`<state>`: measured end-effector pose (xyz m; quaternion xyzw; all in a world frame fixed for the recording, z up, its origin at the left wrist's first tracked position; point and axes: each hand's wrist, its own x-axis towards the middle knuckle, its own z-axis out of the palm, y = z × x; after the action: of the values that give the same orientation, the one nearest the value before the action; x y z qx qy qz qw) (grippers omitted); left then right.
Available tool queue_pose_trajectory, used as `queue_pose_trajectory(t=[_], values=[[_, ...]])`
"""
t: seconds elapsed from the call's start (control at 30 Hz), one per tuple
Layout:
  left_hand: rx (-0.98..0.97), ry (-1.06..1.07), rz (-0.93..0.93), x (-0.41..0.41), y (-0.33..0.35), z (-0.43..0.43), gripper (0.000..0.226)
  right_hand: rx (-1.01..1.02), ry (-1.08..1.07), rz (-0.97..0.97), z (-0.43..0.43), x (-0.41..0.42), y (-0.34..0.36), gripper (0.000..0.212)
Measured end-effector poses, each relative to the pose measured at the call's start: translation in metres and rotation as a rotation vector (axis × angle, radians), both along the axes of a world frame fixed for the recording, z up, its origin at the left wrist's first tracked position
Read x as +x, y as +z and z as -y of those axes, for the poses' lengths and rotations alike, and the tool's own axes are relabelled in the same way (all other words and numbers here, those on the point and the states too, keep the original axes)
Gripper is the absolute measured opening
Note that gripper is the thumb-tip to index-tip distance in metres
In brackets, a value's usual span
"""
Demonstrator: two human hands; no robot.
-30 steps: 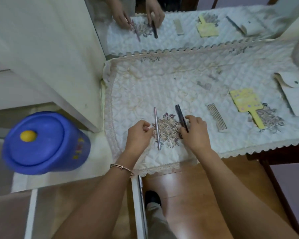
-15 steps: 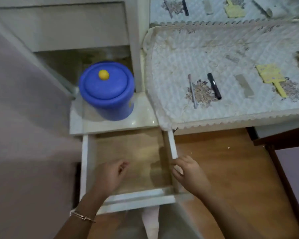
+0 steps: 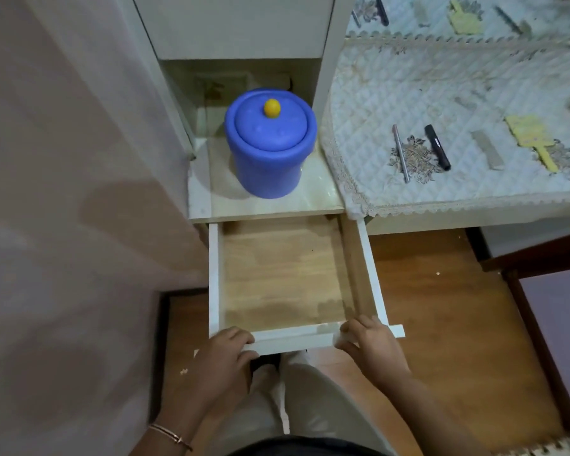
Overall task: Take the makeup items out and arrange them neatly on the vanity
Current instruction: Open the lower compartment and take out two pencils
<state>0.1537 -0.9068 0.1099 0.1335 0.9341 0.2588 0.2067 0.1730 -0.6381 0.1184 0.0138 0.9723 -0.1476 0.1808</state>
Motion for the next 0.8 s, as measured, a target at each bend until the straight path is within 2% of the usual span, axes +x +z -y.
queue_pose_trajectory(t=[0.07, 0.17, 0.27, 0.33, 0.43, 0.57, 0.67, 0.7, 0.8], values=[[-0.050, -0.104, -0.104, -0.001, 0.003, 0.001, 0.022, 0.010, 0.005, -0.004, 0.000, -0.001, -0.002, 0.026], [-0.131, -0.167, -0.203, -0.005, 0.001, -0.002, 0.034, 0.038, -0.004, -0.033, 0.002, -0.012, 0.002, 0.025], [-0.137, -0.138, -0.283, -0.024, -0.008, -0.005, 0.032, 0.174, 0.056, -0.166, 0.007, -0.036, 0.005, 0.046], [-0.156, -0.112, -0.377, -0.045, -0.014, -0.006, 0.020, 0.202, 0.063, -0.230, 0.009, -0.058, 0.005, 0.060], [-0.192, -0.038, -0.429, -0.081, -0.016, -0.009, 0.032, 0.201, 0.072, -0.273, 0.005, -0.096, 0.002, 0.078], [-0.277, 0.004, -0.428, -0.126, -0.008, -0.016, 0.060, 0.196, 0.085, -0.305, 0.003, -0.142, -0.001, 0.099], [-0.331, 0.042, -0.395, -0.151, -0.006, -0.020, 0.078, 0.217, 0.148, -0.348, 0.001, -0.166, -0.006, 0.092], [-0.341, 0.045, -0.410, -0.157, -0.009, -0.021, 0.075, 0.210, 0.152, -0.364, 0.002, -0.171, -0.009, 0.088], [-0.333, 0.075, -0.496, -0.167, -0.015, -0.023, 0.045, 0.187, 0.119, -0.429, 0.005, -0.178, -0.015, 0.071]])
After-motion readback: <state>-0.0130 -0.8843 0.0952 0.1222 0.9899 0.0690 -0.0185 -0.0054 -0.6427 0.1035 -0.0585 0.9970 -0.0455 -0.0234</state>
